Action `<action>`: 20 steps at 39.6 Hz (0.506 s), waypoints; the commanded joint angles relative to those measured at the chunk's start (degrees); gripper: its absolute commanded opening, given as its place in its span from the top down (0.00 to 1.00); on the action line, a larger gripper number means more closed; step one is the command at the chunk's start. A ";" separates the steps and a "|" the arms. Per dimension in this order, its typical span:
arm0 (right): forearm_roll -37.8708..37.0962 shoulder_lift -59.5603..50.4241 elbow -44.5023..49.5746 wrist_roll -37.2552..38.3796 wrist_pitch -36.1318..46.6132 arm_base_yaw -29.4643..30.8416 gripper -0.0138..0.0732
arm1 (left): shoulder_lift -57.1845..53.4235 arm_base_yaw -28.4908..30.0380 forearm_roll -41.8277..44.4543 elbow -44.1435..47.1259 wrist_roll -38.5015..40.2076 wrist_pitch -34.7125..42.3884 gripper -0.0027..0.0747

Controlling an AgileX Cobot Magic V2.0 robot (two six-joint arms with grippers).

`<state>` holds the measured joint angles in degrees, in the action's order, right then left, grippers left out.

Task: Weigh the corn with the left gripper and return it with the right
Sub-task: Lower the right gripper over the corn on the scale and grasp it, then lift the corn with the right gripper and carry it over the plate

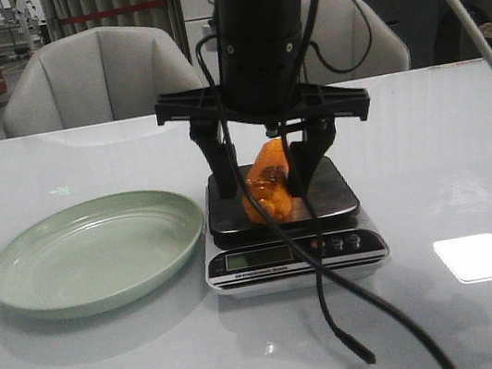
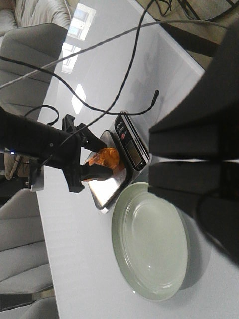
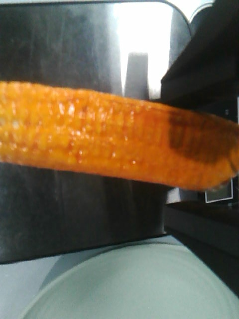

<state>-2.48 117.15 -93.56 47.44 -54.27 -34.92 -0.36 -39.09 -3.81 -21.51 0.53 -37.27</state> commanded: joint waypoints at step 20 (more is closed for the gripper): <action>1.84 -1.82 -8.89 -2.08 6.08 -7.44 0.54 | -0.02 -0.27 -0.19 -1.31 0.08 4.93 0.80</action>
<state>-0.65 118.25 -100.41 46.68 -53.11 -40.21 -0.36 -39.09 -3.81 -21.47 0.53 -37.27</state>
